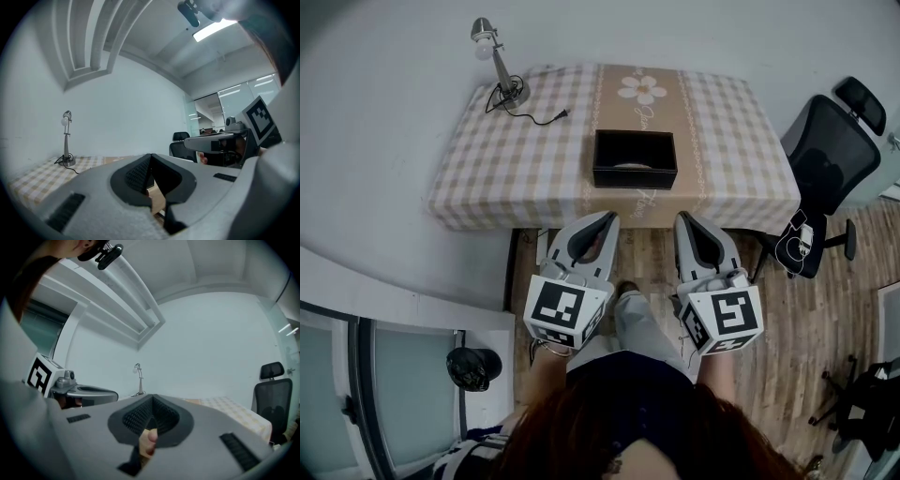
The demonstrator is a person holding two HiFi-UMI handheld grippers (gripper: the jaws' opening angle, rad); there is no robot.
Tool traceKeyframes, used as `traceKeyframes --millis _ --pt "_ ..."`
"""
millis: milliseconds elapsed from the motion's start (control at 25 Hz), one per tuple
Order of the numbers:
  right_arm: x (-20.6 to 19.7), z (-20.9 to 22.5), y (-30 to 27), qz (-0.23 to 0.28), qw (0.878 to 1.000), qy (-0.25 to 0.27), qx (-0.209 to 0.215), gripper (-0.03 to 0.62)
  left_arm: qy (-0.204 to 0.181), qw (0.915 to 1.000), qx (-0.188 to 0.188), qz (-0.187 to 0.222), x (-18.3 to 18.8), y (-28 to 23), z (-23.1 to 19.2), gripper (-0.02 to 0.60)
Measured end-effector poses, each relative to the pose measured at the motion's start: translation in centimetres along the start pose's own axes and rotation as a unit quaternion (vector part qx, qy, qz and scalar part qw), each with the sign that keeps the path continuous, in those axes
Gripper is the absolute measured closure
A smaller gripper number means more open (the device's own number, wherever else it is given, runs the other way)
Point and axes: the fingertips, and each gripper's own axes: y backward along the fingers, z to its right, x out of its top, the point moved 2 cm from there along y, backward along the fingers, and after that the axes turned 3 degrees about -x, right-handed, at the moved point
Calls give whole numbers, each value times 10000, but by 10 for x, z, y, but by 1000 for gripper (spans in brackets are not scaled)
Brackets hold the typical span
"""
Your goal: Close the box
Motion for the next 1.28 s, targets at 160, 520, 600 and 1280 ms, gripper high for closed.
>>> traceKeyframes --millis 160,520,600,1280 --pt "1 8 -15 108 9999 26 33 577 -2 10000 11 10 1 -11 -9 554" --pt "-3 23 -48 34 10000 -21 67 577 -14 10000 50 -57 0 -38 -33 554" --pt "-2 26 -52 43 10000 -20 58 577 -25 10000 49 -75 0 -42 -37 554" --pt "-14 51 -89 40 9999 35 -165 577 -151 9996 -45 -222 -11 -72 -75 554"
